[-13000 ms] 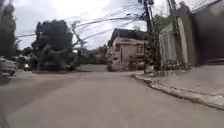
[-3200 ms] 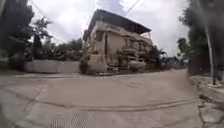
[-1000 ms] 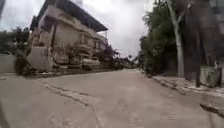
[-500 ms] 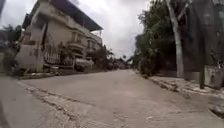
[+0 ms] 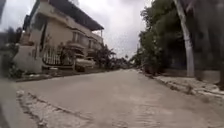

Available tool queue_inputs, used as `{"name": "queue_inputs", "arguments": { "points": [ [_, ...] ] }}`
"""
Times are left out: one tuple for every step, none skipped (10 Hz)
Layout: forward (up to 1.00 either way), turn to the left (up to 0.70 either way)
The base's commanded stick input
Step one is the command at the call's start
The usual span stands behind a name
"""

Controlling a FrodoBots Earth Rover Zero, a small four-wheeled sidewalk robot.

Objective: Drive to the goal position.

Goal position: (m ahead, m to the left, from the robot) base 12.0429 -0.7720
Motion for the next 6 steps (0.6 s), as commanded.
{"name": "queue_inputs", "arguments": {
  "points": [
    [1.00, 0.04],
    [1.00, 0.04],
    [1.00, 0.05],
    [0.91, 0.05],
    [0.85, 0.05],
    [0.85, 0.05]
  ]
}}
